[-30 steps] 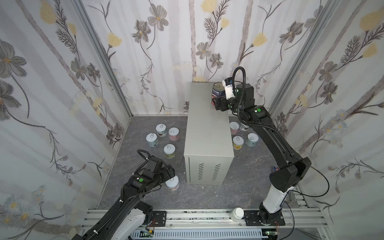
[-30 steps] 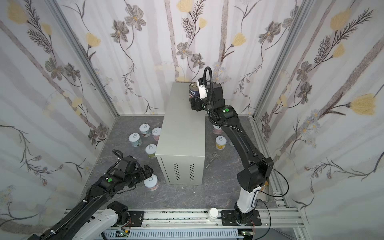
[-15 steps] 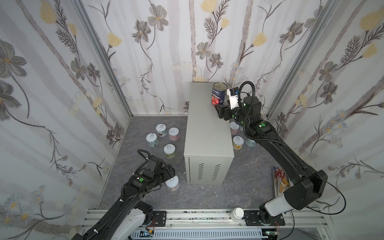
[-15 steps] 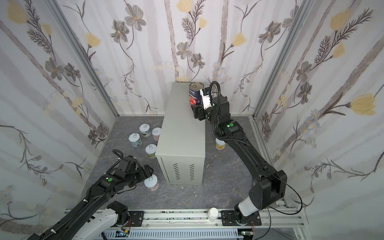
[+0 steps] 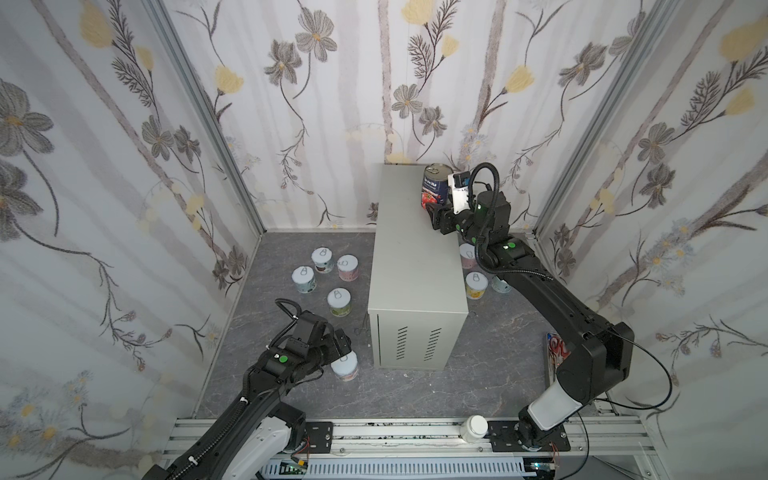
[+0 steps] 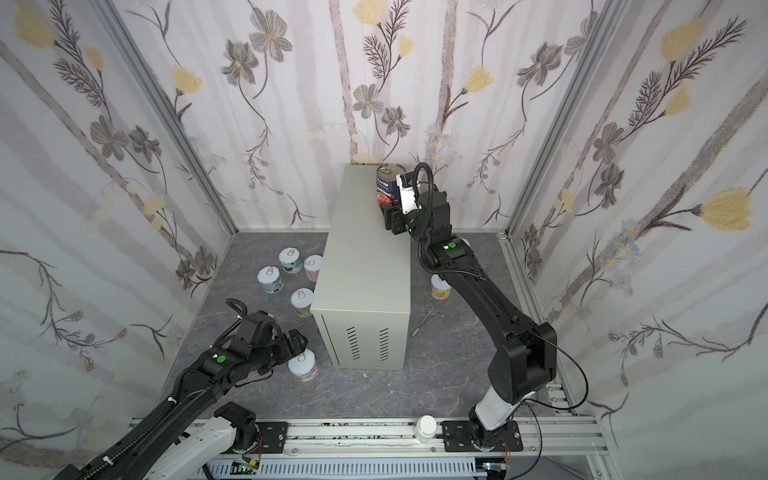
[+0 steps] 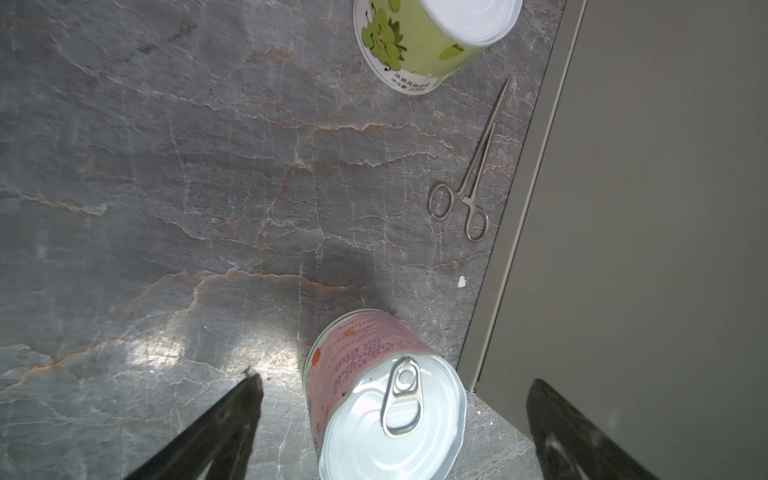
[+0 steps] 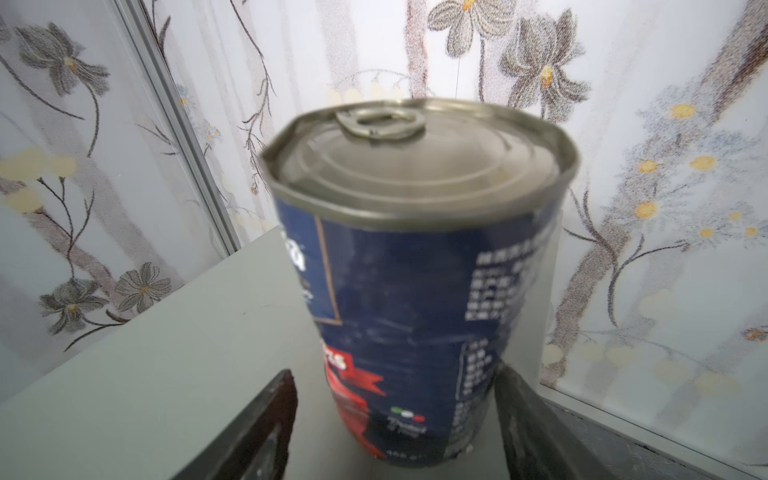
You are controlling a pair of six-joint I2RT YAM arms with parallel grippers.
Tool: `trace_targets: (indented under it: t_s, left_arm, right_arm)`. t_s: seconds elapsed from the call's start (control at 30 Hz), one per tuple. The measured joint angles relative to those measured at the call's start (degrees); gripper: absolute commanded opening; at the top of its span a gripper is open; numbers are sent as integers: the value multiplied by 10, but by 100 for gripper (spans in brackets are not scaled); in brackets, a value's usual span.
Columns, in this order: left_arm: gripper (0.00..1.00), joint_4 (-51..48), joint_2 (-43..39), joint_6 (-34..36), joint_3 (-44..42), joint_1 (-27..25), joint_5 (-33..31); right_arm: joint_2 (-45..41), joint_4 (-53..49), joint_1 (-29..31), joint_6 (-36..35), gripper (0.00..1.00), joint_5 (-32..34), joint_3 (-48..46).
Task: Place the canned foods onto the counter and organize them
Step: 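Lower the blue tomato can onto the cabinet top with the right gripper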
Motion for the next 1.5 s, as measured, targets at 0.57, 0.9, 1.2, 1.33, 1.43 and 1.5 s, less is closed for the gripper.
trace_targets:
  t_s: [0.57,0.9,1.2,1.33,1.43,1.5]
  left_arm:
    - [100,0,-9,0,0,0,-2]
    - [100,0,0,0,0,0,-7]
    - [100,0,2,0,0,0,-9]
    - [100,0,3,0,0,0,-11]
    - [100,0,4,0,0,0,-11]
    - [100,0,5,0,0,0,-10]
  right_arm:
    - [85,18,-3,-7,71,9,85]
    - [105,23,-20,0,71,38,108]
    - [131,23,-24,-1,71,35,137]
    - [144,22,-24,-1,71,29,153]
    - [153,22,-24,-1,71,25,165]
    - [156,22,-24,-1,71,23,170]
